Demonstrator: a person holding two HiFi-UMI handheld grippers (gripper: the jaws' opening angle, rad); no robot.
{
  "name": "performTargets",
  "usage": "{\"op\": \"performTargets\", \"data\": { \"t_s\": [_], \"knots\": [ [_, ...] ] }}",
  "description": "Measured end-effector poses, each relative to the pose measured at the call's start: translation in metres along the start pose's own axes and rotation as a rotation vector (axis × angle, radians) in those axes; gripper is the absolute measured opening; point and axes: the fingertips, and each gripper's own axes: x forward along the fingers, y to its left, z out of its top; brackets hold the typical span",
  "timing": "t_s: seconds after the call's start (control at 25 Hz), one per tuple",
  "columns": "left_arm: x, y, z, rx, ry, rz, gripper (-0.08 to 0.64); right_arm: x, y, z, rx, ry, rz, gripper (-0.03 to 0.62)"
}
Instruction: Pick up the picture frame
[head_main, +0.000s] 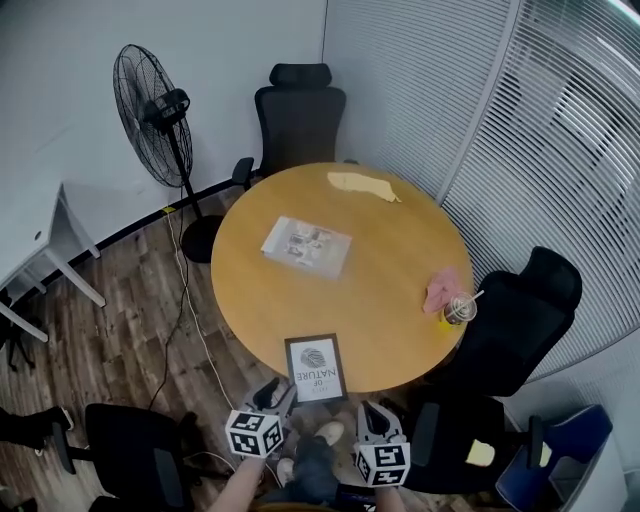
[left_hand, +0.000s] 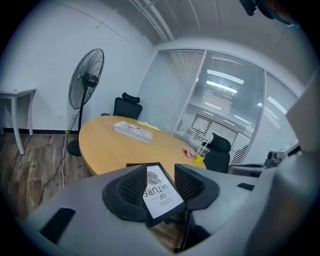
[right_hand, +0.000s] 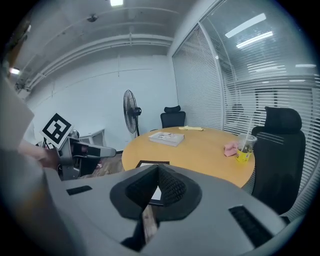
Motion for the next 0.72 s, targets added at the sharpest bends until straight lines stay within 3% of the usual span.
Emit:
{"op": "performTargets", "data": {
  "t_s": [0.44,0.72],
  "knots": [
    [0.026,0.024,-0.039,-0.076,0.100,0.030,0.199,0.030,-0.007,-0.025,0.013,0.079,0.046,0.012],
    [0.046,0.038,-0.080,-0.206,0.209,0.018,0.227,0.048,-0.020,-0.043,0.020,0.140,0.059,0.012]
  ]
}}
